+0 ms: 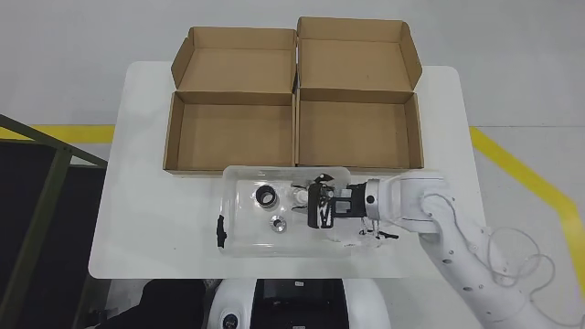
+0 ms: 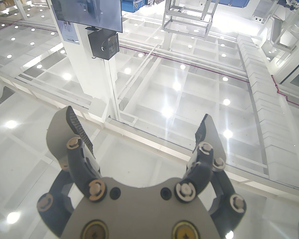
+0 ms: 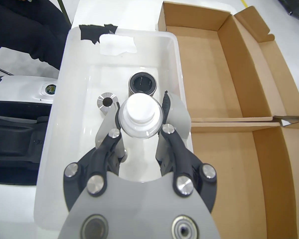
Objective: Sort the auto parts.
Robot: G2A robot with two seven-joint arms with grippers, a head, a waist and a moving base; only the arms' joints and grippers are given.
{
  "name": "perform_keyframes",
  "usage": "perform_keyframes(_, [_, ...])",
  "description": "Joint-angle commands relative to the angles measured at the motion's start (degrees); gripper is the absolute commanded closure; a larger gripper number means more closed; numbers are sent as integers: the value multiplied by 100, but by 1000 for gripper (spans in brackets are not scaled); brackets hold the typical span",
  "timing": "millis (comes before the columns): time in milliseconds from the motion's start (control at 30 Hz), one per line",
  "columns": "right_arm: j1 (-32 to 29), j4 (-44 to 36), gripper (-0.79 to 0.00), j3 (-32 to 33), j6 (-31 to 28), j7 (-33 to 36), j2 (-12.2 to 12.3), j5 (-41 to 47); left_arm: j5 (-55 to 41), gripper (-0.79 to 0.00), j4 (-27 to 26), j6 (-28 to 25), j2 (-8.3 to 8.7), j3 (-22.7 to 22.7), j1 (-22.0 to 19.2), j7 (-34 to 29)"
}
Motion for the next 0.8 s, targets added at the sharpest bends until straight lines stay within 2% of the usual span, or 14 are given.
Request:
perform_keyframes(0, [-39, -124, 0, 62, -43, -75, 19, 83, 0, -785, 0, 0, 0, 0, 0, 0])
perform_keyframes(200, [-18, -494, 0, 166, -38, -281, 45, 188, 0, -785, 0, 0, 0, 0, 0, 0])
perform_keyframes(433, [168, -293, 0, 240, 64, -984, 19, 750, 0, -785, 0, 0, 0, 0, 0, 0])
perform_keyframes(767, [332, -177, 0, 664, 263, -1939, 12, 1399, 0, -785, 0, 0, 0, 0, 0, 0])
